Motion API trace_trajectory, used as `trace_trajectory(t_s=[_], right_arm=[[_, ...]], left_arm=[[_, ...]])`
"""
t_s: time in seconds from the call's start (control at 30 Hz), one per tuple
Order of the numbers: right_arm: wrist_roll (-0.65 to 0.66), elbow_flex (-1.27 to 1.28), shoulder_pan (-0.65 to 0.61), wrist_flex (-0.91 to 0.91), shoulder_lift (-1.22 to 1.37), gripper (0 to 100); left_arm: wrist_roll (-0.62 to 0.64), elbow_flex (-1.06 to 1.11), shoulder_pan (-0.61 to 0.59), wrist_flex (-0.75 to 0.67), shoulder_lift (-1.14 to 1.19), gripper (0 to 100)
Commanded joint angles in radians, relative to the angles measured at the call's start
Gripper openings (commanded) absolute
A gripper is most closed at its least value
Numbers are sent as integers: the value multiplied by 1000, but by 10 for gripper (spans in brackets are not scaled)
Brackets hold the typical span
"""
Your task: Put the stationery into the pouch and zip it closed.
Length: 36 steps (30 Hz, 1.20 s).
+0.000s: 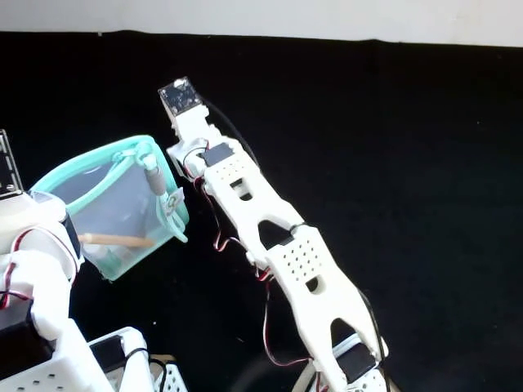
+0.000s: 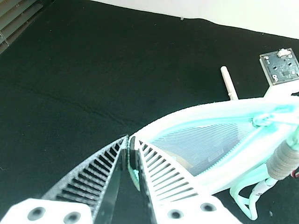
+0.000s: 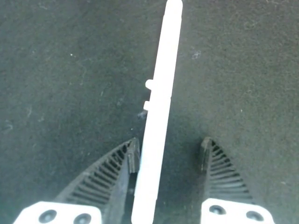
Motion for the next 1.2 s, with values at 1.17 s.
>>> trace_trajectory(t_s=[1.17], right_arm=[[-3,-705,94,1029,-7,7]], left_arm=[[-3,22,-5,8,8,6]])
